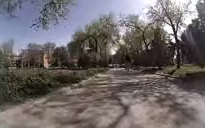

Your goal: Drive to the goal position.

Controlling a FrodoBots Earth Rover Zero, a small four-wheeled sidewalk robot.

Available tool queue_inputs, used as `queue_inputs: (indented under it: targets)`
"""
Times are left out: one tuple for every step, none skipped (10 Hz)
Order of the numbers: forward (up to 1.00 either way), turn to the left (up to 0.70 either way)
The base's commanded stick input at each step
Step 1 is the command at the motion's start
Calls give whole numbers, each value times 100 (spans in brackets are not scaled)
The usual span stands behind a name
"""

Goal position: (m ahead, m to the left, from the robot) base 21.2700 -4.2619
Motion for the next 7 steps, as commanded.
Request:
queue_inputs:
  targets:
    - [70, -11]
    - [70, -17]
    - [70, -23]
    - [70, -29]
    - [70, -35]
    - [70, -26]
    - [70, -17]
